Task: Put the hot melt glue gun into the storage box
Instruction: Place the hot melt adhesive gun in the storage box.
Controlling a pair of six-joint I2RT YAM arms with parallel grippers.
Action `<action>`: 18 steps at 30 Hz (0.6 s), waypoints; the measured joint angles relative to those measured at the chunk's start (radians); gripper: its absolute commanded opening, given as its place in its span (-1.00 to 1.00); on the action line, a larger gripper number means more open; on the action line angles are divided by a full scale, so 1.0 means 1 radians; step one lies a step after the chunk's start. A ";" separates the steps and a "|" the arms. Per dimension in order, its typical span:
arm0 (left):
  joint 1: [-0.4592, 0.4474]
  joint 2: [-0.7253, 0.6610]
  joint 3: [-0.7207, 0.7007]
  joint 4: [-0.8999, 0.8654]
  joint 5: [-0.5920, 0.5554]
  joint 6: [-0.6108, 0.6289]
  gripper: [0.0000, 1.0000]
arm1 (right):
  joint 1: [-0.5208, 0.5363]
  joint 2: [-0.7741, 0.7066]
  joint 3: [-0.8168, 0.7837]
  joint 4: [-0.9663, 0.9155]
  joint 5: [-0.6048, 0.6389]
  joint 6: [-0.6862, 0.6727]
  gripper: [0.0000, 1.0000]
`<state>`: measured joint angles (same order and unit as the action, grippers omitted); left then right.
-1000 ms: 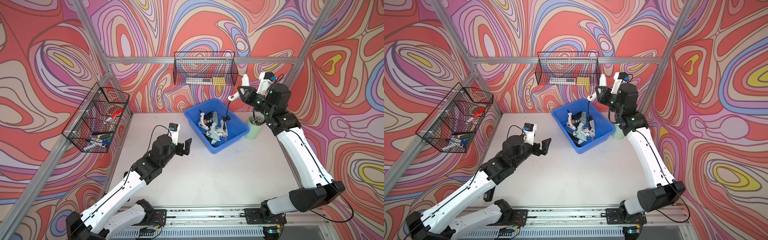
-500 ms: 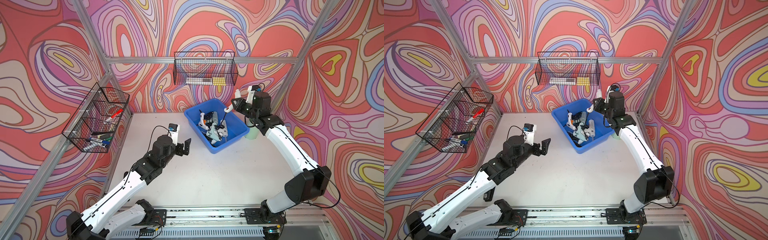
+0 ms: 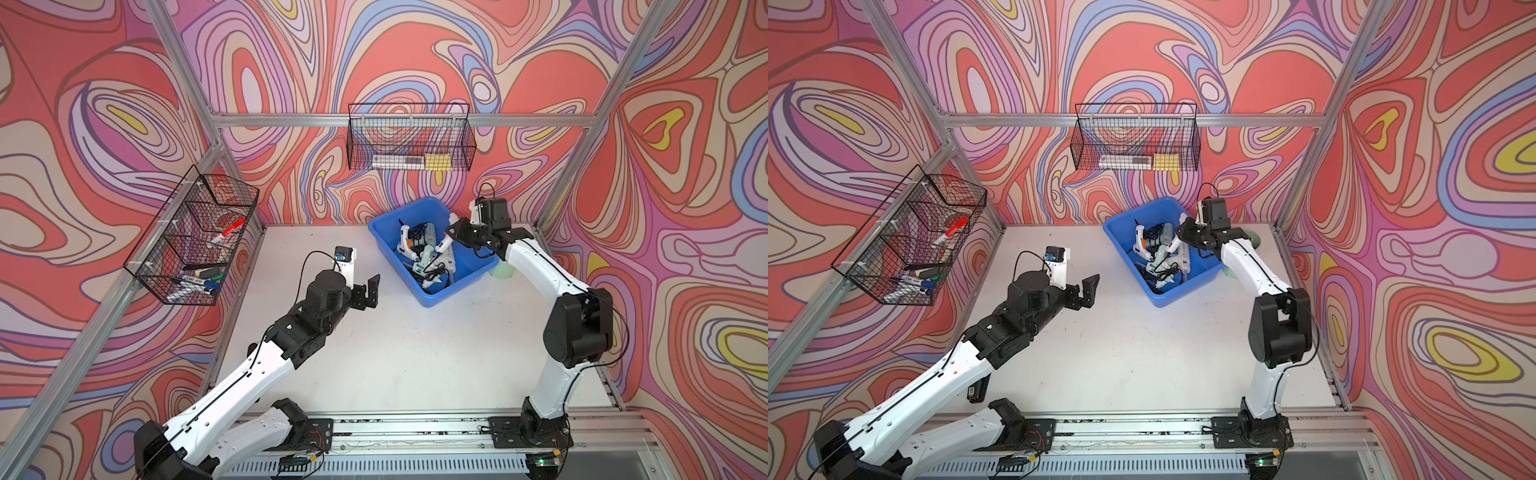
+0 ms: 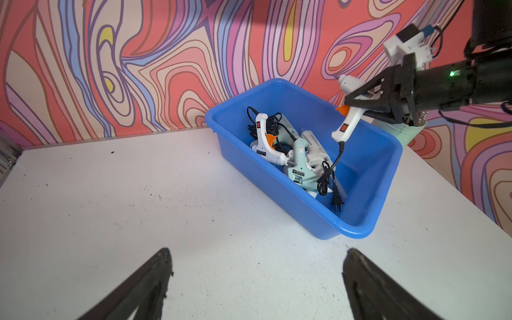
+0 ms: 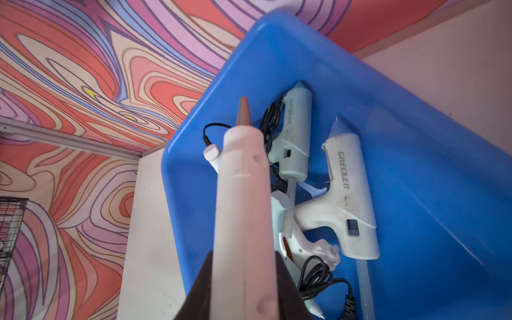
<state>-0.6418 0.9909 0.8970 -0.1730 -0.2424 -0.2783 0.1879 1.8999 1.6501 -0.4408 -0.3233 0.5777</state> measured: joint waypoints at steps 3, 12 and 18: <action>0.000 0.001 -0.011 0.002 -0.008 -0.011 0.98 | 0.000 0.077 0.064 -0.061 -0.018 -0.036 -1.00; 0.000 0.014 -0.014 0.009 -0.024 -0.019 0.98 | -0.002 0.206 0.178 -0.190 0.021 -0.119 -1.00; 0.000 0.031 -0.014 0.010 -0.026 -0.019 0.99 | -0.002 0.262 0.238 -0.229 0.051 -0.138 -0.90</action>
<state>-0.6418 1.0218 0.8825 -0.1635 -0.2687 -0.2974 0.1860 2.1620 1.8877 -0.6693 -0.2726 0.4393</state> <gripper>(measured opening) 0.992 0.255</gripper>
